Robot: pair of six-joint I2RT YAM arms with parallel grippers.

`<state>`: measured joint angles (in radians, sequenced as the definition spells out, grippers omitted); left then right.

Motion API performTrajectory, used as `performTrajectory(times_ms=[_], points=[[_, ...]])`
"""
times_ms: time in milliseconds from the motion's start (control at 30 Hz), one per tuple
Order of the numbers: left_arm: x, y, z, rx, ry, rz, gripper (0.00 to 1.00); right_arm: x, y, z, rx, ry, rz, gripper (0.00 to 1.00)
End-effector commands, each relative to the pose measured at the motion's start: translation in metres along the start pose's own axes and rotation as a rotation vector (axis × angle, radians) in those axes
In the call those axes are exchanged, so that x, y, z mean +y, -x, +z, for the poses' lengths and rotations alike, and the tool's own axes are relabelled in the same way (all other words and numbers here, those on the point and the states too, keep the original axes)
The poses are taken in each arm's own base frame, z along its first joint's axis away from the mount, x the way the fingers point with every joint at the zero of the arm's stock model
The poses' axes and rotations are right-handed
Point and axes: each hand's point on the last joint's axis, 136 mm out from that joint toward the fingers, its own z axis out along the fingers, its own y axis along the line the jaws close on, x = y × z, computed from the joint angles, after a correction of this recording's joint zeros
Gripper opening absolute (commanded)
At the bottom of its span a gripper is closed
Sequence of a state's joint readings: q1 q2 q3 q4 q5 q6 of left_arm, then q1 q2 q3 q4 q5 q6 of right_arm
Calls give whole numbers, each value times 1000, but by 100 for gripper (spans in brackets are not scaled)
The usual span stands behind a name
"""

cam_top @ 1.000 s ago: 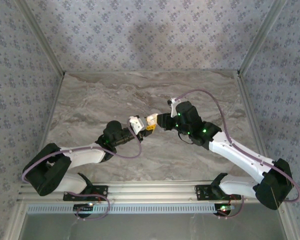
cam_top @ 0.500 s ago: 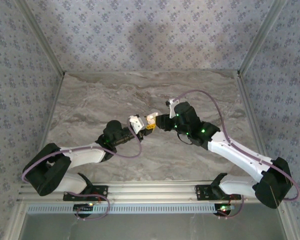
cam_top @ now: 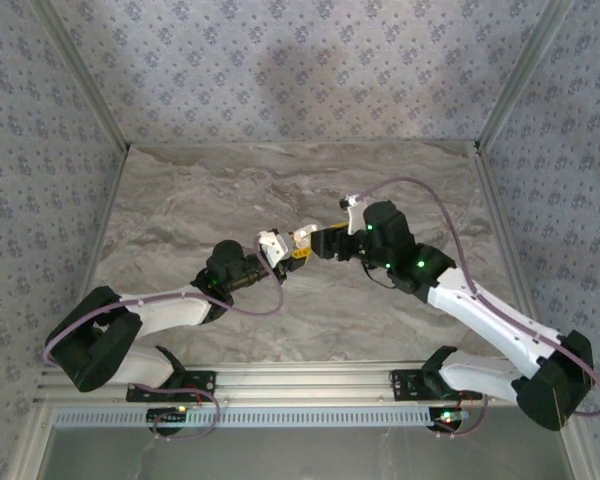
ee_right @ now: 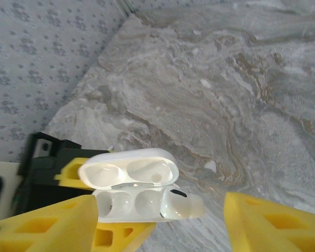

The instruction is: Insert wireless bluetooth earbuds into charging case

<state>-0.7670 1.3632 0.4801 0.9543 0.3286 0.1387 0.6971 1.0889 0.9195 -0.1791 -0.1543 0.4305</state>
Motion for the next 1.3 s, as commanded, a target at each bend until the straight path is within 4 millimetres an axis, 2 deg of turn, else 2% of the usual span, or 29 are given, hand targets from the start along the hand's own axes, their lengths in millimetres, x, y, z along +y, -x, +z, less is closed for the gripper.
performTrajectory(times_ms=[0,133,267,400,467,600,733,867,1033,1100,1267], points=[[-3,33,0,-91,-24,35,13,13,19,-22,-50,97,-29,67],[-10,34,-1,-95,-60,39,13,11,22,-35,-50,162,-92,70],[-15,37,-1,-106,-92,38,13,10,16,-45,-5,219,-262,69],[-18,40,-2,-115,-113,34,13,14,5,-56,18,329,-509,61],[-20,40,-2,-119,-123,32,13,15,3,-57,2,363,-576,58],[-18,40,-1,-119,-114,22,13,14,7,-46,10,406,-533,56],[-17,37,0,-112,-107,13,13,7,-5,-38,57,398,-497,54],[-16,37,0,-112,-106,10,13,3,-15,-41,54,359,-561,51],[-15,38,1,-116,-100,7,13,-5,-35,-37,84,335,-572,40],[-15,39,0,-118,-100,6,13,-2,-44,-32,99,346,-572,37],[-15,40,0,-119,-98,2,13,4,-51,-21,88,349,-567,27]])
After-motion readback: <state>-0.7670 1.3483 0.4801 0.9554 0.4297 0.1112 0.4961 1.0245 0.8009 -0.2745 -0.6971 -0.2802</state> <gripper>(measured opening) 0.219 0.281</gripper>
